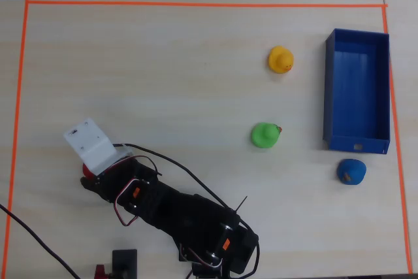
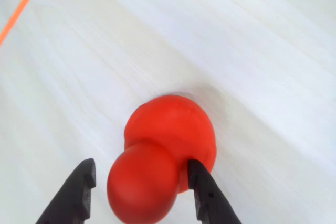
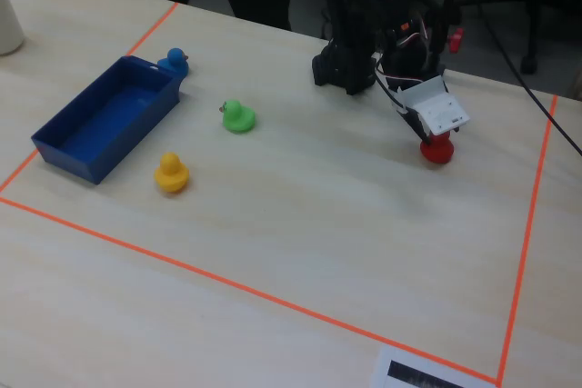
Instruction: Grasp red duck and put it into box.
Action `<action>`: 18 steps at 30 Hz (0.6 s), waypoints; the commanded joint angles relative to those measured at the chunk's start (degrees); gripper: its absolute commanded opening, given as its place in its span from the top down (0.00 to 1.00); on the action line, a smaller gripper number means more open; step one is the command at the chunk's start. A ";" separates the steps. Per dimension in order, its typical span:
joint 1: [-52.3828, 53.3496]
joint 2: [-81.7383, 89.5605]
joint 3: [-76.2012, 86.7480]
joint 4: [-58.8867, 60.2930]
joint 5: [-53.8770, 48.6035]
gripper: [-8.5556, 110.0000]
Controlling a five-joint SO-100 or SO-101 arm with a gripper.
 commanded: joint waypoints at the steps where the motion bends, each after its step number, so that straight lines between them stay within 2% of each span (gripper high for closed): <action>1: 1.14 -0.44 -0.97 0.18 0.18 0.91; 12: 5.19 -3.69 -12.39 9.76 -0.26 0.93; 18: 17.58 -2.02 -29.27 15.56 -1.85 0.93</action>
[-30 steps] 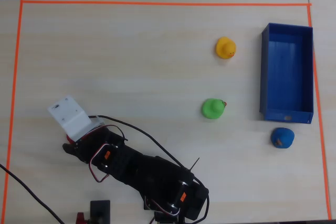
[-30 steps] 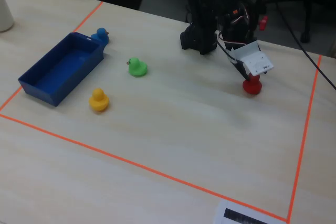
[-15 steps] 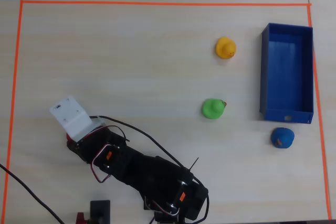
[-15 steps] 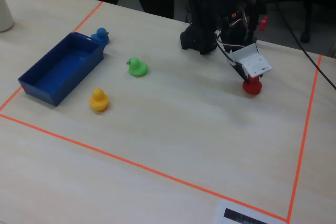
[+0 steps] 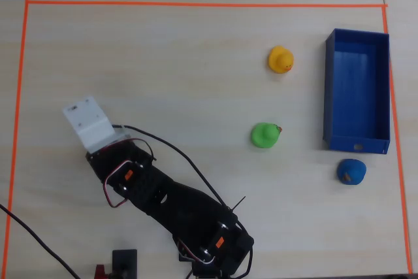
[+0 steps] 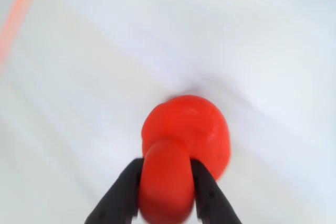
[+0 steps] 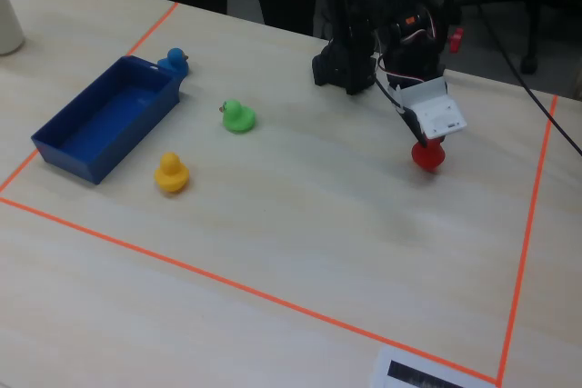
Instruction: Grasp red duck and put it into box.
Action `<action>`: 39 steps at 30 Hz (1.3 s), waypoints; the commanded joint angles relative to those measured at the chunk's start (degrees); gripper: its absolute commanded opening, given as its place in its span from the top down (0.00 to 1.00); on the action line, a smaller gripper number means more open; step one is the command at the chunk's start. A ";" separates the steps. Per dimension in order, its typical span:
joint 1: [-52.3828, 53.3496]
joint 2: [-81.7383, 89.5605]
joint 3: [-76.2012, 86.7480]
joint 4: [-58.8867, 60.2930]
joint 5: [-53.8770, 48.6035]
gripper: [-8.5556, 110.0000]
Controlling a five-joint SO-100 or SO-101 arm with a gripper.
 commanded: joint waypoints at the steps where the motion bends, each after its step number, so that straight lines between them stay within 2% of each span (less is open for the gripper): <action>1: 10.63 -0.18 -17.67 3.34 -1.58 0.93; 6: 26.46 -10.02 -43.77 13.01 -2.11 0.93; 12: 44.12 -17.58 -63.54 18.90 -4.83 0.93; 20: 72.95 -30.15 -83.94 23.29 -10.99 0.93; 27: 94.75 -43.77 -93.16 23.20 -15.91 0.93; 32: 103.36 -54.84 -98.44 22.06 -17.75 0.93; 39: 105.29 -65.57 -103.18 20.39 -18.19 0.93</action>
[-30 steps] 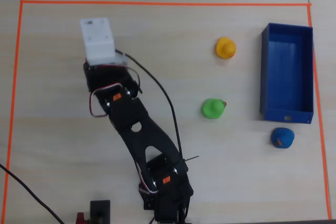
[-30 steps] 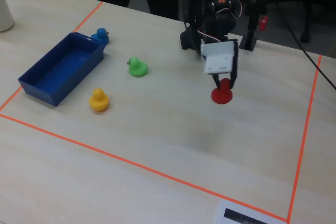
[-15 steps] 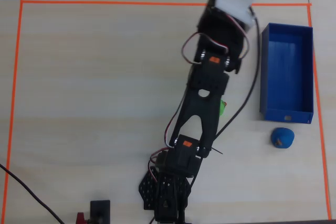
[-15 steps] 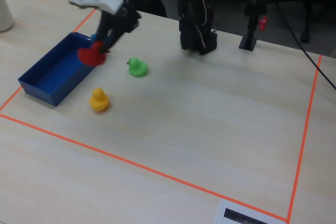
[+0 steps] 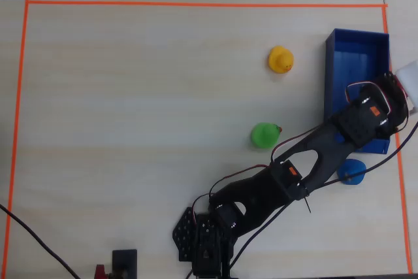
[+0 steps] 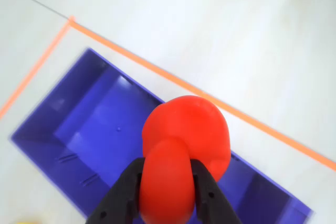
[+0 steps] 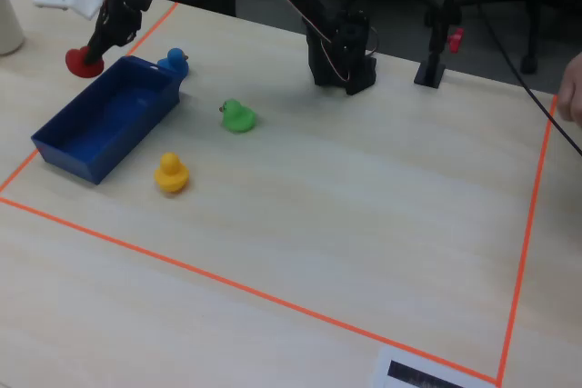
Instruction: Grasp red duck and put it into box.
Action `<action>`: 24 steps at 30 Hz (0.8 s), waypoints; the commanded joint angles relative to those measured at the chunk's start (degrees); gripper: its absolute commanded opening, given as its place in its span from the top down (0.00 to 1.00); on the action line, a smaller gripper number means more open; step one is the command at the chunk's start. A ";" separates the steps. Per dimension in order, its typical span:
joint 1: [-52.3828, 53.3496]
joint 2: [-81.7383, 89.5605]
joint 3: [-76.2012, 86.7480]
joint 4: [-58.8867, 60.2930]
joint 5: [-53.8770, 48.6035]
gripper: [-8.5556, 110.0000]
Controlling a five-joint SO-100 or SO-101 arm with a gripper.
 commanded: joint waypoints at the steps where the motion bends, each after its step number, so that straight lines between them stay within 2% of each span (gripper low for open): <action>1: -0.53 -1.05 -3.96 -1.93 -0.44 0.93; 22: -8.44 -3.16 5.01 -3.25 -1.49 0.93; 24: -8.44 -3.25 5.01 -3.25 -2.02 0.89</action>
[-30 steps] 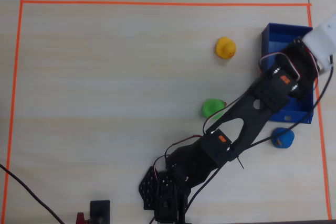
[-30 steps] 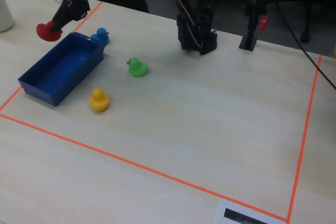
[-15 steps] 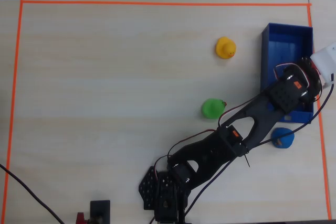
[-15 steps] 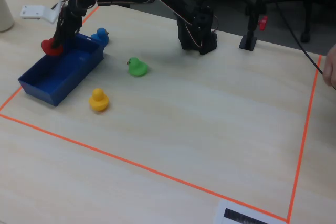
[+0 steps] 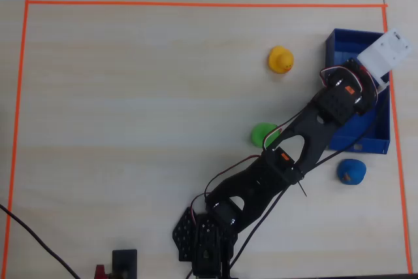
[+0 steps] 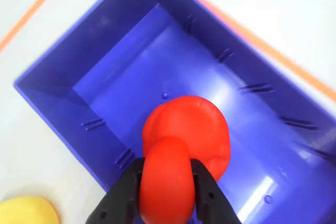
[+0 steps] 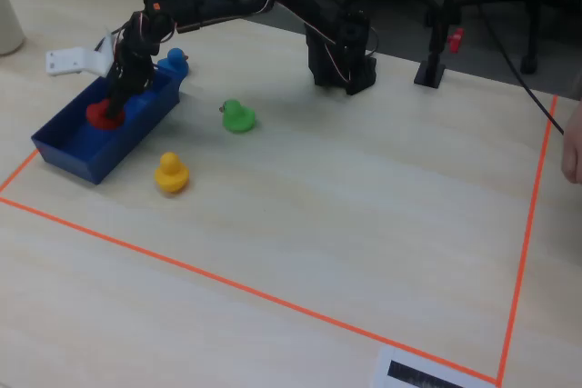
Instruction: Grasp red duck and put it into box.
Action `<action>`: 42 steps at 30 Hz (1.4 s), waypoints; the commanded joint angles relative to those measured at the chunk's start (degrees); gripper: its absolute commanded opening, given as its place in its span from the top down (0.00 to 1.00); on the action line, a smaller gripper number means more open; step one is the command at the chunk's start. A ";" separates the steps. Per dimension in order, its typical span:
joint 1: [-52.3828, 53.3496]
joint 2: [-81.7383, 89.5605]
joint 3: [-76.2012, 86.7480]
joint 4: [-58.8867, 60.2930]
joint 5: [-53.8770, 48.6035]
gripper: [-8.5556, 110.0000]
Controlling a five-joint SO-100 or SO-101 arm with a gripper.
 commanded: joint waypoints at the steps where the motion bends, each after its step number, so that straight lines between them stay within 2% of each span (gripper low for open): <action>1: -0.35 1.14 -0.97 -1.23 -0.53 0.85; 3: -0.35 0.88 -1.23 -1.14 -0.70 0.80; 14: -1.23 0.62 -3.43 -1.05 0.00 0.77; 16: -1.49 1.41 -4.57 -1.05 1.05 0.81; 19: -2.90 5.27 -7.65 0.70 4.57 0.92; 25: -12.22 21.45 -10.20 17.84 9.14 0.93; 28: -19.42 36.47 4.13 23.55 9.23 0.93; 35: -35.33 79.54 60.56 27.69 6.42 0.93; 39: -38.06 101.51 89.56 29.00 1.76 0.93; 42: -37.53 113.55 103.27 28.83 -1.05 0.93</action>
